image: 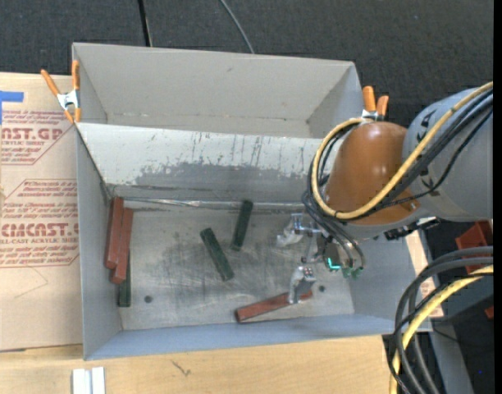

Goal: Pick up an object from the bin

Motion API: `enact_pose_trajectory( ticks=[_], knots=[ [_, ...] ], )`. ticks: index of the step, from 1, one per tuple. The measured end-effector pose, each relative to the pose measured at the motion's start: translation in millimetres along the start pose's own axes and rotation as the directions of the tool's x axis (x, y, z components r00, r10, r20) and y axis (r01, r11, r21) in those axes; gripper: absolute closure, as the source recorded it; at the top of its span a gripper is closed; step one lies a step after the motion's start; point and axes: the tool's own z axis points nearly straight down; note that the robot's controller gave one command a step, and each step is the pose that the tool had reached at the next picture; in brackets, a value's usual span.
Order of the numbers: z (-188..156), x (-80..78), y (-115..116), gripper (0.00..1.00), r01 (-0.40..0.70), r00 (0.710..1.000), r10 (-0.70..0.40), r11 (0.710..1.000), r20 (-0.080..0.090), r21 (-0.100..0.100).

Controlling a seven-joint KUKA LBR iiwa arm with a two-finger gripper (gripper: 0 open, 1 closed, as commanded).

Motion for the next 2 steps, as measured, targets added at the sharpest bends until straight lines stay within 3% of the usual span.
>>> enact_pose_trajectory(
  ticks=[1, 2],
  knots=[
    [55.5, 15.6, 2.3, 1.00, 0.181, 0.983, -0.181, 0.983, 0.017, 0.001],
    [55.5, 15.6, 2.3, 1.00, 0.181, 0.983, -0.181, 0.983, 0.017, 0.001]
  ],
)
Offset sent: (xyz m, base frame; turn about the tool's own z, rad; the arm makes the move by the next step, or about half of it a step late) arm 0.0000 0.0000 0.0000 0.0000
